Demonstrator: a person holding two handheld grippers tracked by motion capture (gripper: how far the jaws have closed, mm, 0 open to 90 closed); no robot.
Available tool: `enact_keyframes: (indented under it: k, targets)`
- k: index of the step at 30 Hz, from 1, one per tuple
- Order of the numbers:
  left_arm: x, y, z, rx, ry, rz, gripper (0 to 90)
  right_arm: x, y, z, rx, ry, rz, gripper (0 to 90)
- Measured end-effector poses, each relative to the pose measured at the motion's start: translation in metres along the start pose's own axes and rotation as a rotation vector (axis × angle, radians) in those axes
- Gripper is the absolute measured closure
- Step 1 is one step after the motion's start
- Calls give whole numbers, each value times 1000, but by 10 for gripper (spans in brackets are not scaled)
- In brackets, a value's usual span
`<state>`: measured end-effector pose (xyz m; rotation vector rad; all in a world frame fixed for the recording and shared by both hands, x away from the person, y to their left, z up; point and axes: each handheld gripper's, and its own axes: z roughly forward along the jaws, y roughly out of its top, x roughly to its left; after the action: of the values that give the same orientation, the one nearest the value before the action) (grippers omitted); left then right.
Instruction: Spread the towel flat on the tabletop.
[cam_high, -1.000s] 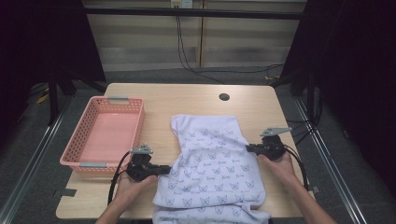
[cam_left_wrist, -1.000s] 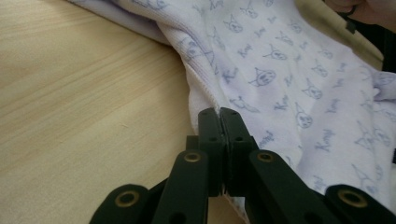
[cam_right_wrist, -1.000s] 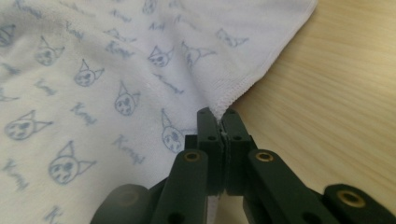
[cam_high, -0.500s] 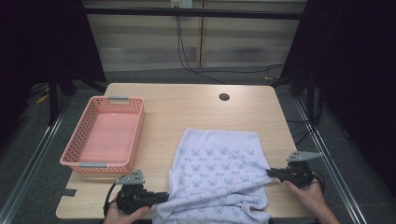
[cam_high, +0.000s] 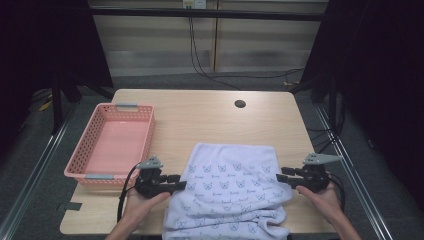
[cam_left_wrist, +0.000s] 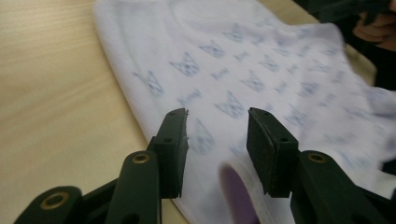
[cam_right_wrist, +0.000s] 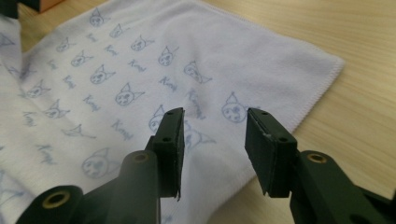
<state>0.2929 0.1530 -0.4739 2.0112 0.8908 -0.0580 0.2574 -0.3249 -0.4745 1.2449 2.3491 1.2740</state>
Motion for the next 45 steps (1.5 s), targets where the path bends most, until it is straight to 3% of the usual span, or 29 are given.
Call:
enact_keyframes:
  k: [1, 3, 4, 5, 7, 9, 10, 12, 14, 16, 17, 18, 21, 23, 25, 27, 29, 33, 34, 36, 37, 39, 40, 43, 45]
  targets:
    - [4, 5, 9, 4, 19, -3, 552, 0, 1, 4, 8, 2, 0, 577]
    - [14, 13, 15, -24, -13, -4, 509, 2, 2, 13, 33, 24, -17, 566]
    - [17, 16, 16, -37, 2, -19, 509, 4, 2, 16, 47, 27, -26, 564]
    - [22, 19, 18, -22, 44, -44, 511, 5, 1, 18, 57, 24, -37, 565]
    - [28, 21, 23, -24, 63, -70, 513, 9, -3, 22, 89, 27, -56, 590]
    - [31, 22, 30, 4, 81, -56, 517, 11, -6, 23, 115, 19, -63, 697]
    - [32, 21, 35, 14, 82, -50, 516, 12, -7, 22, 119, 21, -70, 801]
    - [34, 19, 43, 53, 110, -45, 521, 13, -8, 20, 108, 38, -63, 865]
    - [35, 18, 47, 59, 119, -42, 586, 15, -10, 19, 115, 45, -58, 871]
    - [34, 17, 47, 81, 99, -9, 755, 20, -12, 16, 122, 60, -63, 872]
    - [32, 17, 47, 80, 93, 10, 843, 23, -13, 15, 126, 60, -67, 872]
    - [29, 18, 43, 58, 88, 11, 870, 25, -14, 13, 127, 62, -70, 872]
    - [17, 25, 28, -18, 48, 25, 879, 36, -19, 4, 120, 74, -77, 871]
    - [1, 31, 17, -33, 43, 86, 879, 44, -24, -2, 121, 76, -70, 870]
    - [-18, 35, 13, -49, -14, 151, 878, 53, -28, -9, 119, 79, -80, 841]
    - [-35, 37, 16, -27, -15, 226, 876, 58, -29, -15, 101, 64, -84, 724]
    - [-51, 34, 32, 30, -64, 284, 872, 58, -27, -19, 62, 51, -77, 653]
    - [-62, 24, 60, 135, -112, 330, 846, 48, -21, -21, 20, 12, -52, 617]
    - [-64, 21, 69, 185, -124, 340, 830, 46, -20, -20, 16, 2, -48, 617]
    - [-67, 16, 79, 222, -171, 334, 715, 38, -15, -18, -2, -22, -47, 618]
    - [-67, 17, 79, 234, -174, 327, 663, 34, -12, -16, -11, -32, -43, 619]
    - [-64, 19, 73, 175, -205, 278, 622, 27, -7, -13, -30, -52, -36, 628]
    - [-62, 21, 68, 171, -197, 272, 603, 19, -4, -9, -38, -62, -27, 628]
    - [-47, 28, 53, 100, -193, 230, 622, 8, 2, -1, -26, -66, -17, 625]
    - [-34, 33, 45, 34, -219, 181, 657, 0, 6, 6, -16, -75, -9, 613]
